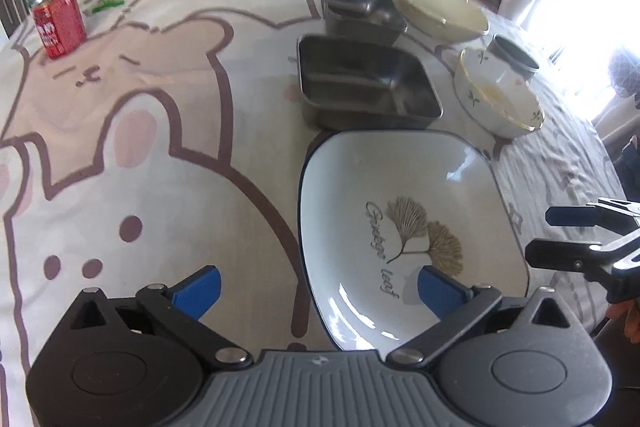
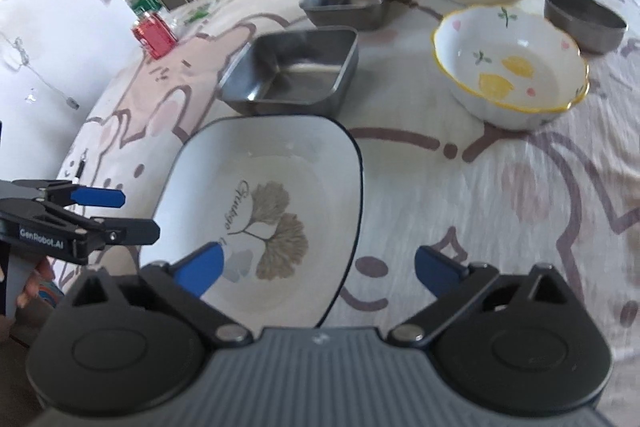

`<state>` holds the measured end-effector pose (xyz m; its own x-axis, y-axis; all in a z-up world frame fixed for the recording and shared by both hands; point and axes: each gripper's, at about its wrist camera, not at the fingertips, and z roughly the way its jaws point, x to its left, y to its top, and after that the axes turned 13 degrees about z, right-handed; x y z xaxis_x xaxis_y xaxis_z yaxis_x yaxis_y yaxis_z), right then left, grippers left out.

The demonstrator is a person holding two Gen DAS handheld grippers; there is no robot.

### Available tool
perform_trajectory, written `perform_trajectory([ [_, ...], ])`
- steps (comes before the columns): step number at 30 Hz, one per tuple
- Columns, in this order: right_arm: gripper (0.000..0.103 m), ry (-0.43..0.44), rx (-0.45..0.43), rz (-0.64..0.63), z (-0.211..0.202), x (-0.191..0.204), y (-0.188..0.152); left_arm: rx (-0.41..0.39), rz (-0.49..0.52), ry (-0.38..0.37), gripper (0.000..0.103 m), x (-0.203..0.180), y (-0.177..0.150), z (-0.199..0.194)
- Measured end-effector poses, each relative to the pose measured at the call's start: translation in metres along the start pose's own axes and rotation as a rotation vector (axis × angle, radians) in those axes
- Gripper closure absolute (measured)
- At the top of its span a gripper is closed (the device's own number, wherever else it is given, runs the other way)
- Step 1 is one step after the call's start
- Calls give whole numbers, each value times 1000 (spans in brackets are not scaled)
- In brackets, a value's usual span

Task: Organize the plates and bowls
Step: 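Move the right gripper to the cream two-handled bowl and grasp its rim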

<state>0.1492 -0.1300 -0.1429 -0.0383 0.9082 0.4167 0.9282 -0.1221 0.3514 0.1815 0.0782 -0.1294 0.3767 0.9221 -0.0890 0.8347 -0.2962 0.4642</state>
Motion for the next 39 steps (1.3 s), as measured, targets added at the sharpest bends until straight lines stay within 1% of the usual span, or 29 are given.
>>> perform_trajectory([
  [5, 0, 23, -94, -40, -26, 4, -2, -112, -1, 33, 0, -4, 9, -24],
  [9, 0, 38, -208, -63, -55, 3, 5, -214, -6, 40, 0, -14, 25, -42],
  [13, 0, 62, -349, -66, -87, -4, 17, -308, -21, 25, 0, -28, 45, -53],
  [18, 0, 68, -477, -41, -116, -17, 40, -395, -37, -9, 0, -48, 73, -59],
  [21, 0, 71, -537, -18, -126, -31, 57, -440, -44, -41, 0, -60, 89, -61],
  [24, 0, 36, -584, -2, -128, -44, 80, -482, -56, -71, 0, -70, 104, -60],
  [27, 0, 19, -609, 27, -123, -59, 110, -473, -113, -147, 0, -73, 116, -53],
  [29, 0, 34, -608, 59, -113, -70, 135, -450, -158, -183, 0, -74, 123, -46],
  [32, 0, 42, -590, 140, -99, -94, 174, -441, -162, -202, 0, -76, 129, -37],
  [33, 0, 32, -584, 163, -91, -102, 189, -434, -166, -199, 0, -76, 132, -33],
  [34, 2, 16, -578, 179, -82, -110, 204, -424, -176, -200, 0, -75, 135, -29],
  [35, 5, 2, -573, 194, -75, -117, 218, -410, -188, -211, 0, -73, 138, -24],
  [36, 13, 0, -562, 219, -65, -125, 232, -387, -200, -241, 0, -69, 142, -18],
  [37, 23, 11, -549, 251, -56, -134, 245, -364, -211, -279, 0, -65, 147, -12],
  [39, 34, 50, -521, 341, -38, -151, 268, -341, -227, -332, 0, -59, 157, 3],
])
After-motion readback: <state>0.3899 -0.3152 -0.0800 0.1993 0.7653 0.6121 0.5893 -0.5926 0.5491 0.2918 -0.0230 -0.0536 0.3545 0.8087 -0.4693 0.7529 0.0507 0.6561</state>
